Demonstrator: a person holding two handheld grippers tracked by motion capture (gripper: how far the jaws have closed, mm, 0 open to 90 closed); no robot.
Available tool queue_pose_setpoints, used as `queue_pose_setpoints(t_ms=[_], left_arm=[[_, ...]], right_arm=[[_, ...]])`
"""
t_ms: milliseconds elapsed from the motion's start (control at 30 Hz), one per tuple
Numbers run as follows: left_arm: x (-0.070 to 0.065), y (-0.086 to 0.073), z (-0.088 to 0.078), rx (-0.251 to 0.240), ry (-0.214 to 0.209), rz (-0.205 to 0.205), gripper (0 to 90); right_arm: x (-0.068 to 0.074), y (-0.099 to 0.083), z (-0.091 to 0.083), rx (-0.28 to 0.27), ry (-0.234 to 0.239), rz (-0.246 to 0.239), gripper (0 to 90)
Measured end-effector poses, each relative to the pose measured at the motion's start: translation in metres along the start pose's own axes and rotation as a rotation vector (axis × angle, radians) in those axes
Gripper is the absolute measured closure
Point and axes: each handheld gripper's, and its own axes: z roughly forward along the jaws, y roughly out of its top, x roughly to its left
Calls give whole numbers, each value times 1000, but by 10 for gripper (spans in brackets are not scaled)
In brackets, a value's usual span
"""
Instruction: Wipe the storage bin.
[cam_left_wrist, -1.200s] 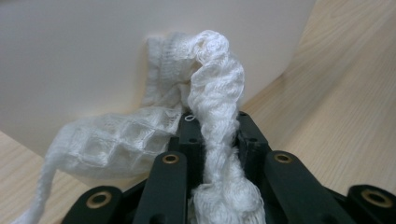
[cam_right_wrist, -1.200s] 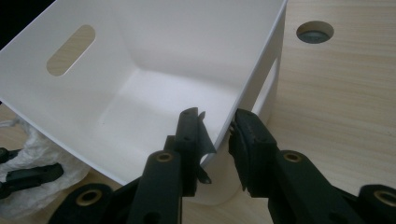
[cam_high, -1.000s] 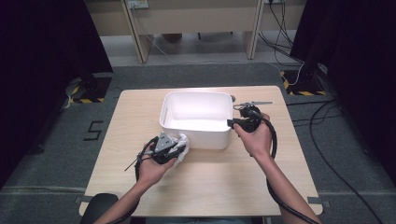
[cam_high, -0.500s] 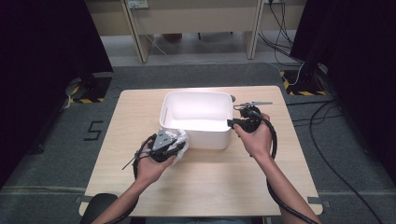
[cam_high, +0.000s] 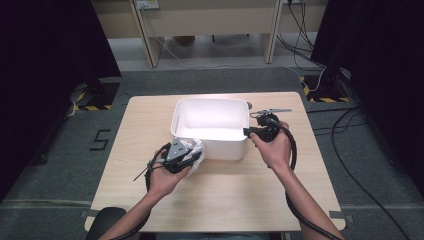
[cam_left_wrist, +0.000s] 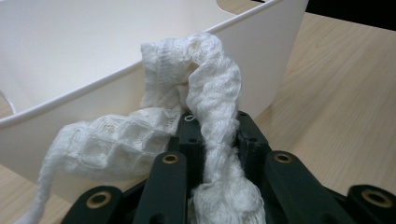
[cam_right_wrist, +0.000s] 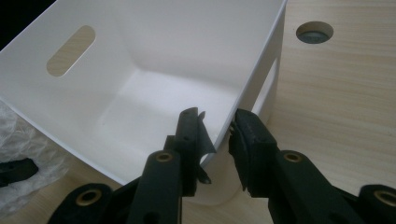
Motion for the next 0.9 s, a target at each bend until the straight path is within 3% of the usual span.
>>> queue_pose_setpoints(t_ms=[900], left_arm=[[-4, -10, 9, 10, 10, 24, 760]], right_arm=[[0, 0, 0, -1, 0, -3, 723]])
